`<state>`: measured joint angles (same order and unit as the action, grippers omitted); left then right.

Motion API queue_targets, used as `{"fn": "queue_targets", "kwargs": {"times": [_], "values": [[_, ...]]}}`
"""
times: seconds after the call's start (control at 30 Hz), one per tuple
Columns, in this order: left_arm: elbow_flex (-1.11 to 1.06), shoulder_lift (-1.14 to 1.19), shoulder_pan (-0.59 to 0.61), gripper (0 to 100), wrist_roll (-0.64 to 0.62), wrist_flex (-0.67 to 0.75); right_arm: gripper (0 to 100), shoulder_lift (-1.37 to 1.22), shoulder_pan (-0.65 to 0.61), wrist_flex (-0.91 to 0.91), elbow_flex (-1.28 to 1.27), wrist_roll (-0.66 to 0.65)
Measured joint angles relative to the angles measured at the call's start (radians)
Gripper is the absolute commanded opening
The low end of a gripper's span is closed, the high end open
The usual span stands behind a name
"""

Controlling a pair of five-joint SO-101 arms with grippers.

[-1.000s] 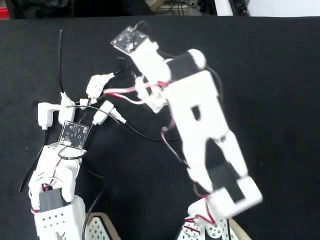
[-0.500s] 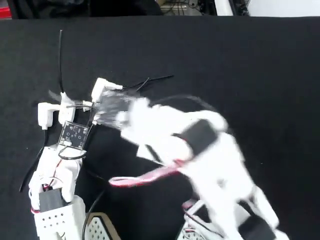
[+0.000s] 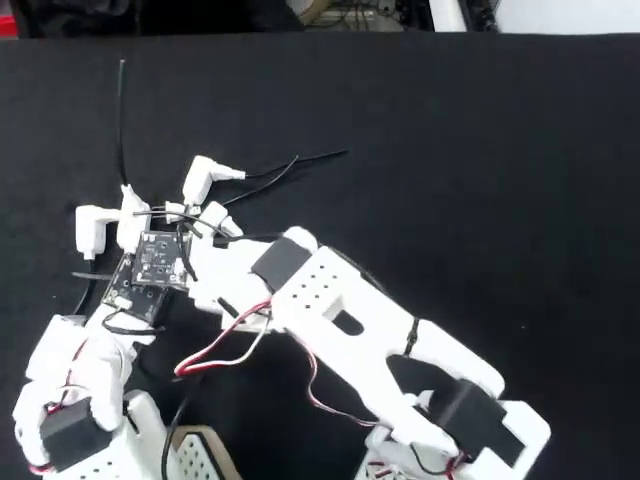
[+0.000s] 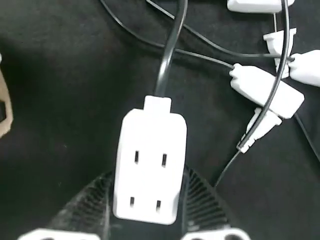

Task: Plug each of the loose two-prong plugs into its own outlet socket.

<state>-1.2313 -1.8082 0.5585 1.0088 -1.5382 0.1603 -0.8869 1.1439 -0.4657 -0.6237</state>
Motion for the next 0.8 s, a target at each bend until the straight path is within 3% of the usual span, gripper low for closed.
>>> {"fn": "queue_targets", "kwargs": {"times": [0.4,0.6,0.8], "values": [[0.049,0.003,0.175,15,0.265,-0.035,4.6,0.005,0.069,-0.043,-0.046,-0.005],[0.074,-0.011,0.23,15,0.425,-0.081,4.6,0.078,0.163,-0.005,-0.077,0.009],[-0.043,-0.012,0.315,15,0.434,0.018,4.8,0.158,0.192,0.002,-0.124,0.023]]}}
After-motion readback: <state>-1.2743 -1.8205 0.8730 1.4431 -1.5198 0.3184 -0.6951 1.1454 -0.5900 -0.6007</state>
